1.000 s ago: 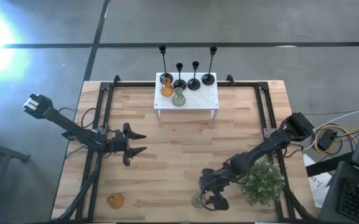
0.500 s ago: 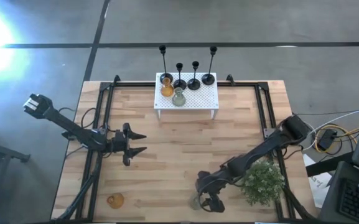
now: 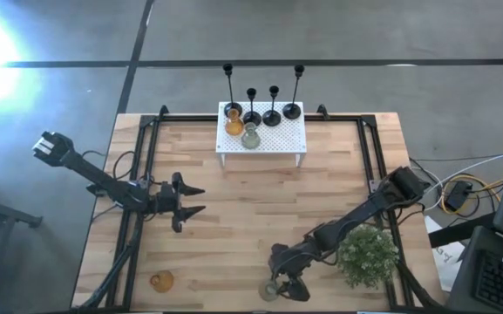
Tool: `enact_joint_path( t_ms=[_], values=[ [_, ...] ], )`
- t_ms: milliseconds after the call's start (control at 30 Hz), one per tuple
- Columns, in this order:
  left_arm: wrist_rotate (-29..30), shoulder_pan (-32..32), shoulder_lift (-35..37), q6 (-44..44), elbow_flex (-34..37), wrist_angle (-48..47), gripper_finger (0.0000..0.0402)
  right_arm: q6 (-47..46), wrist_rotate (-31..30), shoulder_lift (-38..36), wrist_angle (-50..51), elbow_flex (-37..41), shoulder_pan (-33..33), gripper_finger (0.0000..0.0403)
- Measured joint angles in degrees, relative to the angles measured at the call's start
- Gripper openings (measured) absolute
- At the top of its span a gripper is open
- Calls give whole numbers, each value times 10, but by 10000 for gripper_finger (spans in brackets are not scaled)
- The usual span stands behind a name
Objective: Pick & Place candle stick holders
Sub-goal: Put the green glass candle holder on the shelf
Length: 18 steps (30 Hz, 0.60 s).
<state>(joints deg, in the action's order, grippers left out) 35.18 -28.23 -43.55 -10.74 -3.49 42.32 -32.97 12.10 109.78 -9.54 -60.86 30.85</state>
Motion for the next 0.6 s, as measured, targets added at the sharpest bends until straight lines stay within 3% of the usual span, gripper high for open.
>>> enact_joint_path(
  t_ms=[333,600],
  values=[
    [0,0,1,0,0,-1,259,-4,73,26,-34,1,-19,240],
    [0,0,1,0,0,-4,259,-3,75,-34,93,-9,-54,225]
  ],
)
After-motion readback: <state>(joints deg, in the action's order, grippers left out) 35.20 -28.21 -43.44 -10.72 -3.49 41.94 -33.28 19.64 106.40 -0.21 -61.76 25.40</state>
